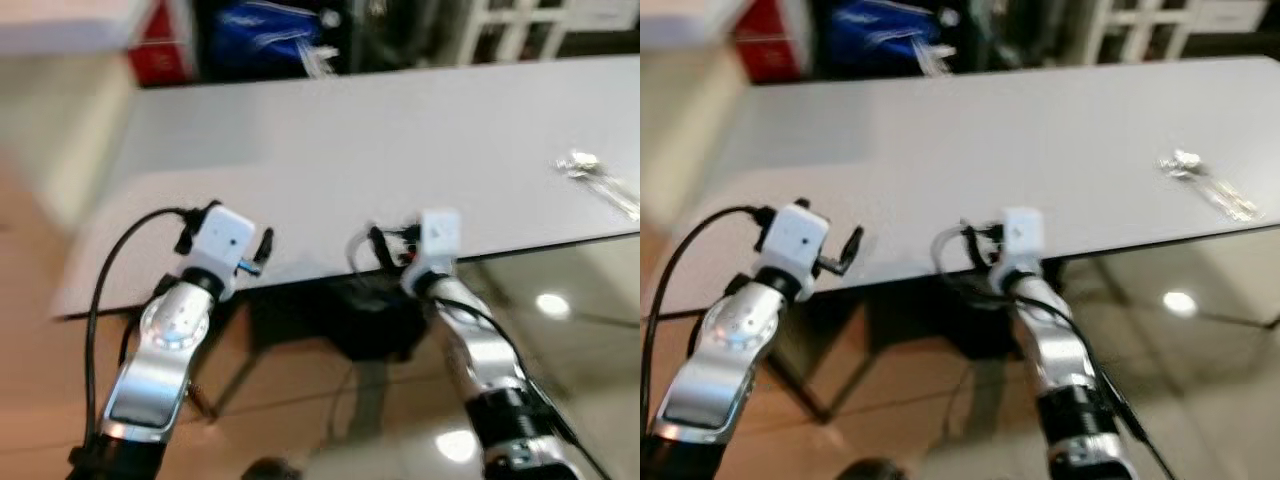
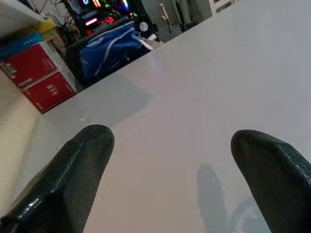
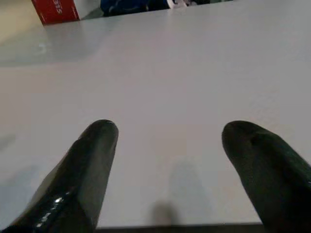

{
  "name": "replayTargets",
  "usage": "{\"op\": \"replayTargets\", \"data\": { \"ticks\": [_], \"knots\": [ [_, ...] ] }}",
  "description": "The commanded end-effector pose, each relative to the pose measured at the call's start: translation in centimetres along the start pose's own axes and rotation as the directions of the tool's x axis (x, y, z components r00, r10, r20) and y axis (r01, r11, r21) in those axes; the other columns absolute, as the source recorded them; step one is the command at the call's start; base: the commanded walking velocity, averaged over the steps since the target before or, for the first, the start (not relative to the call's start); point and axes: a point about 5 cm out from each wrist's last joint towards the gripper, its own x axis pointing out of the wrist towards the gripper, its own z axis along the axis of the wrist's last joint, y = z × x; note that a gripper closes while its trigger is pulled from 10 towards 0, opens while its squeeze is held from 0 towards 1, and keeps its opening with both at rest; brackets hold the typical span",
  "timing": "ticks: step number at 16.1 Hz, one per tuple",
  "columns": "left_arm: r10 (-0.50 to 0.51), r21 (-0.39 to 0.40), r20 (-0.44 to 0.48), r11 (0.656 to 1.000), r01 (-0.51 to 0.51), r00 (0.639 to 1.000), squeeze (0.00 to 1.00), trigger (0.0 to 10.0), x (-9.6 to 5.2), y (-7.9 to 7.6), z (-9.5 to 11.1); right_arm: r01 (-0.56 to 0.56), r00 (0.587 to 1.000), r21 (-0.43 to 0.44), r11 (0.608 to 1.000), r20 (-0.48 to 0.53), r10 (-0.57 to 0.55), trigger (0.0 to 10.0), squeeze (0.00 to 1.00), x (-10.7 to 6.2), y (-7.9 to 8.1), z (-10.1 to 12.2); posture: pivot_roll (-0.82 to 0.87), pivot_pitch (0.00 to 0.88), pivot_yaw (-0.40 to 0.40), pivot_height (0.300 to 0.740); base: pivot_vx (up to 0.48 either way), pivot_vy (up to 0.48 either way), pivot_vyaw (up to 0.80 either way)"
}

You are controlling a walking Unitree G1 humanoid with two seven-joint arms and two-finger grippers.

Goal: Setting the table

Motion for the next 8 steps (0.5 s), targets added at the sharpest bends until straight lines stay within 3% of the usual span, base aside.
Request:
{"op": "replayTargets", "data": {
  "ticks": [1,4,6,8],
  "knots": [
    [-0.023,0.019,0.023,1.0,0.022,0.999,0.0,10.0,0.4,0.2,0.6,-0.01,0.998,-0.055,0.998,0.057,0.013,10.0,1.0,0.4,0.2,1.6,-0.01,0.0,0.064,0.74,0.0,0.48,0.73],
    [-0.026,0.013,0.017,1.0,0.026,1.0,0.0,10.0,0.6,0.5,0.6,-0.086,0.993,-0.16,0.983,0.063,0.097,10.0,1.0,0.0,1.3,1.9,-0.05,0.0,0.081,0.74,0.0,0.48,0.8],
    [-0.018,0.011,0.029,1.0,0.017,0.999,0.0,10.0,0.7,0.6,0.9,0.031,0.992,-0.08,0.996,0.123,-0.021,10.0,1.0,-0.1,0.3,2.2,0.01,0.0,0.024,0.74,0.0,0.48,0.8],
    [0.046,-0.003,0.016,0.999,-0.046,0.999,0.0,10.0,0.4,1.5,0.6,0.087,0.979,-0.038,0.996,0.189,-0.078,10.0,1.0,-0.5,0.7,3.2,0.03,0.0,0.016,0.74,0.0,0.48,0.8]
  ]
}}
